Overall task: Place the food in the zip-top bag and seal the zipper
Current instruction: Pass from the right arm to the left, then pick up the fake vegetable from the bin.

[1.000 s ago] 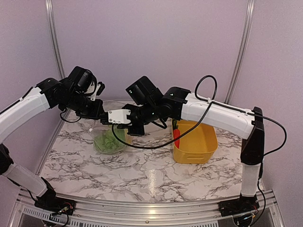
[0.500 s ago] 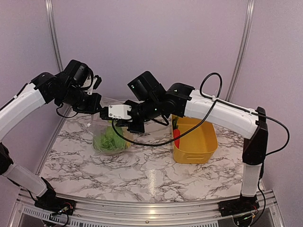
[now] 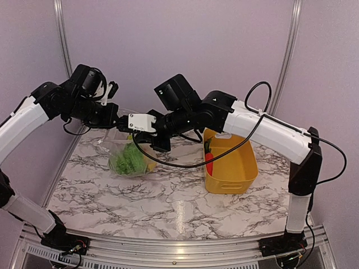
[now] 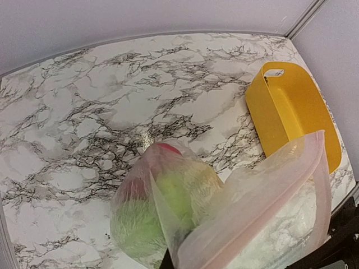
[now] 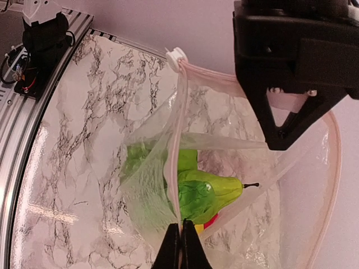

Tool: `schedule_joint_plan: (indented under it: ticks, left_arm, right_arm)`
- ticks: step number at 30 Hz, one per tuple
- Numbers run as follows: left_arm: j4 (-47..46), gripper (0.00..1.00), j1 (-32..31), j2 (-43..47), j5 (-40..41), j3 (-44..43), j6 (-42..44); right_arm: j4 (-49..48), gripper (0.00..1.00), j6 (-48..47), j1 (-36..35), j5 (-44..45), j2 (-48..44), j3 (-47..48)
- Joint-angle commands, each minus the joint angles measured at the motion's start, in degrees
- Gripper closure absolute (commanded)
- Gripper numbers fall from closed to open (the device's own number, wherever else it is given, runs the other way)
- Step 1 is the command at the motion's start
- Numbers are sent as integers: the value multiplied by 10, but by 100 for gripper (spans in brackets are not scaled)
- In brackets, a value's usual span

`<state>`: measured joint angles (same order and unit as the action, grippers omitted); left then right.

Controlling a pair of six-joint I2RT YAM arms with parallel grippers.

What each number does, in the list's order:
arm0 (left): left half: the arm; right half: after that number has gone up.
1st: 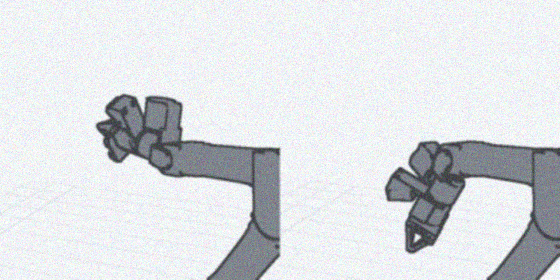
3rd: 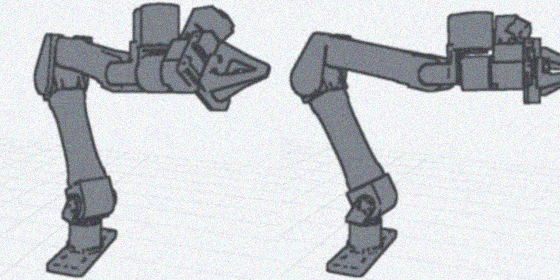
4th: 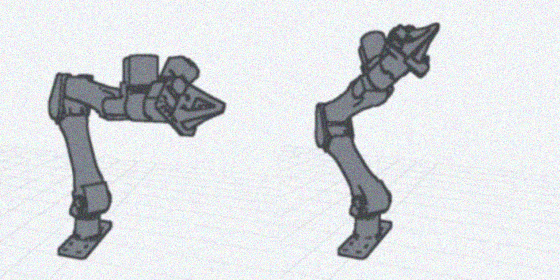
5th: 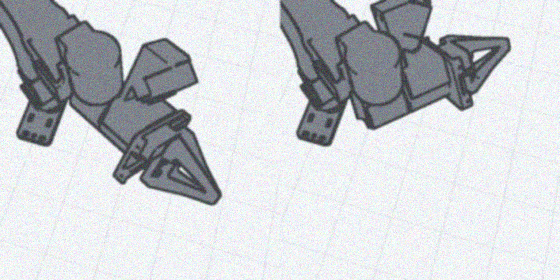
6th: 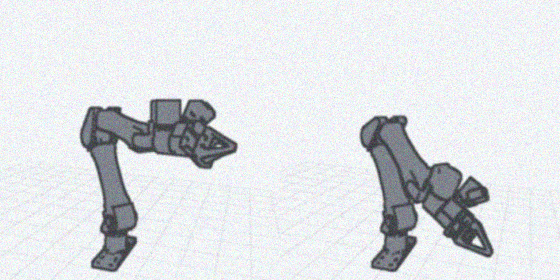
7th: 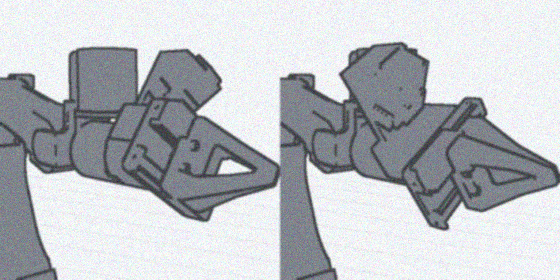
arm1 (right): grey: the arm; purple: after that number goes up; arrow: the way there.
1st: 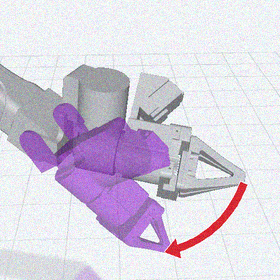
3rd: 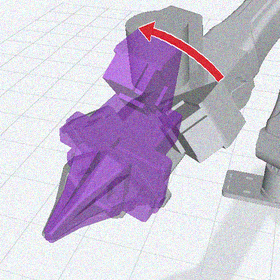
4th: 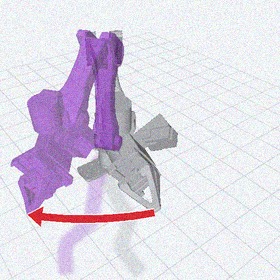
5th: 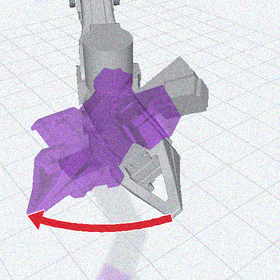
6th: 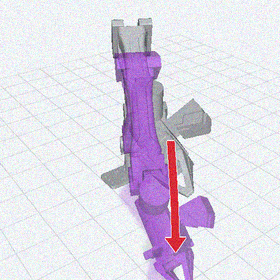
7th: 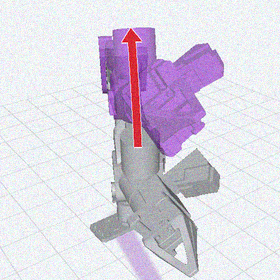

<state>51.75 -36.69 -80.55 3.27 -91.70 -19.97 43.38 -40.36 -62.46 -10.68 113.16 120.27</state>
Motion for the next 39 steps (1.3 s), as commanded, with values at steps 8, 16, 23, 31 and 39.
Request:
schedule_joint_plan:
  ticks: [8, 16, 23, 31, 39]
  left_arm:
    - [-15, 100, 2, -23, -9, 38, 9]
    - [8, 68, 2, -27, 0, 27, 9]
    - [15, 95, 2, -5, 2, 57, 6]
    - [10, 98, 2, -24, -3, 35, 12]
    - [-43, 99, 2, -5, -16, 6, 28]
  right_arm:
    - [-10, 97, 13, 8, -16, -19, -20]
    - [-8, 99, 18, 25, -32, -13, -23]
    - [-7, 98, 25, 29, -37, -23, -22]
    - [-53, 70, 56, 126, -8, -96, -128]
    - [-150, 45, 210, 311, -8, -136, -267]
